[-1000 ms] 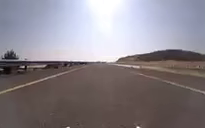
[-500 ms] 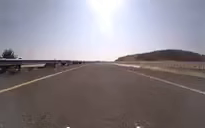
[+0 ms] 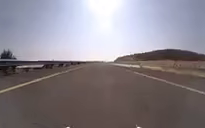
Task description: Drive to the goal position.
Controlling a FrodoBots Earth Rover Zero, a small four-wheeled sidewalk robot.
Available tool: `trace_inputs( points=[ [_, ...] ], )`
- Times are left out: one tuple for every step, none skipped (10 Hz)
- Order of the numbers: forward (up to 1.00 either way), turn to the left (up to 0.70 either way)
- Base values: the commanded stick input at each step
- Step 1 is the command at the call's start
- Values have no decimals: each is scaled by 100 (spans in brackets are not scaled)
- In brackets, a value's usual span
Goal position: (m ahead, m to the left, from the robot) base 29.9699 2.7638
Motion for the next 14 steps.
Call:
trace_inputs(
  points=[
    [70, 0],
    [70, 0],
    [70, 0],
    [70, 0],
    [70, 0],
    [70, 0],
    [70, 0],
    [70, 0],
    [70, 0],
    [70, 0],
    [70, 0],
    [70, 0],
    [70, 0],
    [70, 0]
  ],
)
